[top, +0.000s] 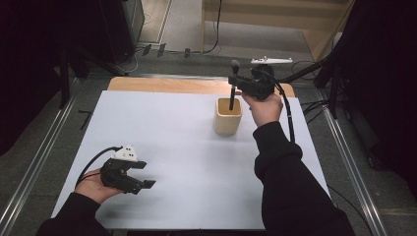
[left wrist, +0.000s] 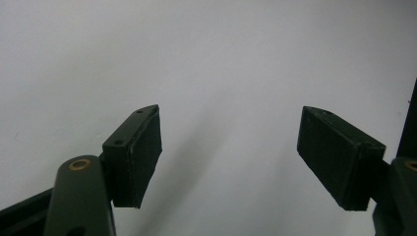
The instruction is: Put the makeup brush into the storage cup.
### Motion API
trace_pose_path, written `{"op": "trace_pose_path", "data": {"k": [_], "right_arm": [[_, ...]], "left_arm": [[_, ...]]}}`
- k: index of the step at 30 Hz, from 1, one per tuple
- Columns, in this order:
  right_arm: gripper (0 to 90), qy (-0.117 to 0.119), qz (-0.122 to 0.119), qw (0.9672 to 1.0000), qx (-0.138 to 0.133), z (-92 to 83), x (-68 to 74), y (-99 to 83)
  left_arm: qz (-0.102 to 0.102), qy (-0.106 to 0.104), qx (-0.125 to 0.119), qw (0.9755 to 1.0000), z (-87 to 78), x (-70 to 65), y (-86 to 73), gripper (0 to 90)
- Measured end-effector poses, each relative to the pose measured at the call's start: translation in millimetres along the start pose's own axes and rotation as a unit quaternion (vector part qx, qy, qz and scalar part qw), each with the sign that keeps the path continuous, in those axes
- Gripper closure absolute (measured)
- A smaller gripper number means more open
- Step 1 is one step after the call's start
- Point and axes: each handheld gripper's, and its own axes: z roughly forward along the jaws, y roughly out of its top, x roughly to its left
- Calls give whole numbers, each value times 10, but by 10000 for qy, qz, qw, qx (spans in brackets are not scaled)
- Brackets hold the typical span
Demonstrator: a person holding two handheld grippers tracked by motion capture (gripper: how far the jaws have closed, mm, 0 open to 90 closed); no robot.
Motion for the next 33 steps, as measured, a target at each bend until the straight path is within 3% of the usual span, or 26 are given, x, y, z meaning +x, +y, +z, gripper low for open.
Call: {"op": "trace_pose_path", "data": {"k": [10, 20, 33], "right_arm": [[779, -120, -87, 9999, 0, 133, -5, -43], [778, -128, 61, 9999, 56, 229, -54, -118], [777, -227, 66, 9996, 162, 343, -96, -267]], "left_arm": [[-29, -47, -23, 10000, -1, 5, -3, 262], [-5, -52, -14, 10000, 5, 3, -1, 263], [2, -44, 1, 10000, 6, 2, 0, 263]]}}
